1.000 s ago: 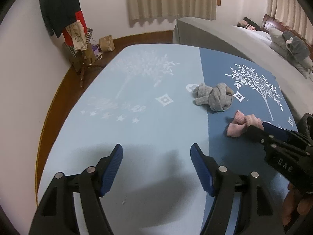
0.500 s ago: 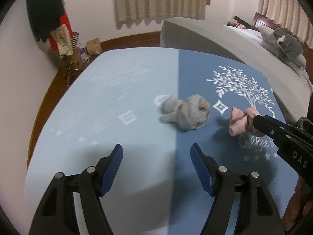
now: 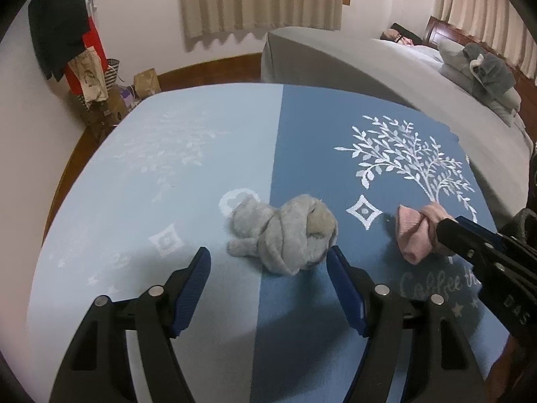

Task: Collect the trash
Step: 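Grasp the grey knotted sock with the left gripper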

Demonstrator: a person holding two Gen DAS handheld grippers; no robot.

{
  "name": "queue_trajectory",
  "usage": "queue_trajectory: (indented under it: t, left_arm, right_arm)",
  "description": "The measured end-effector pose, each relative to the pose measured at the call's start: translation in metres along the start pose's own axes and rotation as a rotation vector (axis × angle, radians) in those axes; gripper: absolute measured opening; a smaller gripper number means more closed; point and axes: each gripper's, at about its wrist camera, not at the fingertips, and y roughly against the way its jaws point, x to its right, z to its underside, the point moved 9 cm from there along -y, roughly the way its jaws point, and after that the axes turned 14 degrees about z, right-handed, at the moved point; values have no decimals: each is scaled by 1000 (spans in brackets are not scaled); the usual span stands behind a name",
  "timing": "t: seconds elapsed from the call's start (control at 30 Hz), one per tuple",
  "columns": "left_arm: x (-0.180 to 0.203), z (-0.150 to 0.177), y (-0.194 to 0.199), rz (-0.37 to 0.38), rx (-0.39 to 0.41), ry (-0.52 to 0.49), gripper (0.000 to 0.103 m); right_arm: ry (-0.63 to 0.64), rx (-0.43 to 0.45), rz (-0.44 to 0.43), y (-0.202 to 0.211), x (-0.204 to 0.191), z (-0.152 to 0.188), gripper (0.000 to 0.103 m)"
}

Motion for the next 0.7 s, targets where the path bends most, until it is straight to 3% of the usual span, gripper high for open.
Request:
queue_trajectory:
  t: [0.1, 0.17, 0.2, 0.4, 0.7]
  left_arm:
    - [1, 0, -5, 22, -4, 1, 63]
    - [6, 0, -6, 48, -10, -8, 42]
    - [10, 0, -6, 53, -12, -16, 39]
    - [14, 1, 1, 50, -4, -25, 31]
    - [16, 5, 33, 50, 16, -5, 31]
  right_arm:
    - [5, 1, 0, 0, 0, 1, 25]
    - [5, 1, -1, 0, -1, 1, 25]
    - [5, 0, -2, 0, -1, 1, 25]
    - [0, -2, -4, 3, 0, 0, 25]
    - [-16, 1, -12, 20, 4, 5, 25]
